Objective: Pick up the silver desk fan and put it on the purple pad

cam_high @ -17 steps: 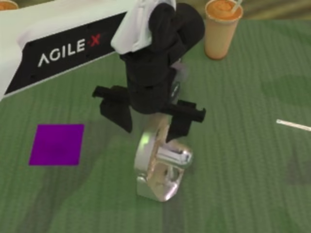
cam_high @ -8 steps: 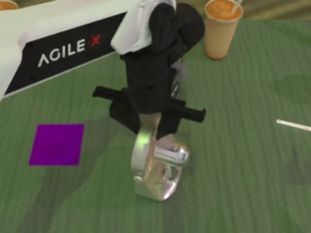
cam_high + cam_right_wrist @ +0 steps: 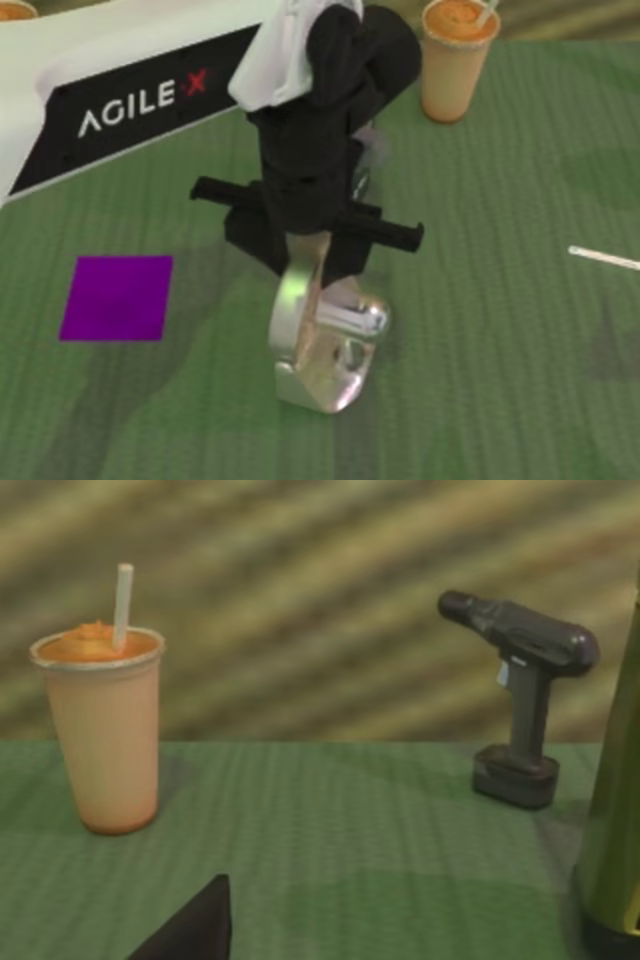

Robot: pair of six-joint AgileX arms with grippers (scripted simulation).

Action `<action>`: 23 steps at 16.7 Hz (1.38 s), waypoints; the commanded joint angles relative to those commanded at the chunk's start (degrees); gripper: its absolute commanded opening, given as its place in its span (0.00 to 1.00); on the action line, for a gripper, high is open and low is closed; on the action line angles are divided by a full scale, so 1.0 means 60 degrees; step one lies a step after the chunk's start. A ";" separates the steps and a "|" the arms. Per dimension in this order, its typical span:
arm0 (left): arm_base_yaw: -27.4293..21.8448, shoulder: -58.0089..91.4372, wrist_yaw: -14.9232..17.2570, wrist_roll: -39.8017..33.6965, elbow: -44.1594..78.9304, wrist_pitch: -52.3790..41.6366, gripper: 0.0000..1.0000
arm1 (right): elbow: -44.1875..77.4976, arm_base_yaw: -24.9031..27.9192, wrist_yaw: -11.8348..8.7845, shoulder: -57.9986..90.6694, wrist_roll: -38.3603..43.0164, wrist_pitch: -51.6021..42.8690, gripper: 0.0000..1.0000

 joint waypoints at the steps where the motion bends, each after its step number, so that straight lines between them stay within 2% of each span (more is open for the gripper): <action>1: 0.0004 0.0021 -0.0004 0.0000 0.0133 -0.0134 0.00 | 0.0000 0.0000 0.0000 0.0000 0.0000 0.0000 1.00; 7: 0.0155 0.0110 0.0000 -0.0020 0.1897 -0.1787 0.00 | 0.0000 0.0000 0.0000 0.0000 0.0000 0.0000 1.00; 15: 0.0259 0.0069 -0.0004 -0.0331 0.1905 -0.1906 0.00 | 0.0000 0.0000 0.0000 0.0000 0.0000 0.0000 1.00; 19: 0.0987 -0.0106 -0.0006 -0.2168 0.1508 -0.1918 0.00 | 0.0000 0.0000 0.0000 0.0000 0.0000 0.0000 1.00; 23: 0.2149 -0.0552 0.0009 -0.5334 0.0913 -0.1785 0.00 | 0.0000 0.0000 0.0000 0.0000 0.0000 0.0000 1.00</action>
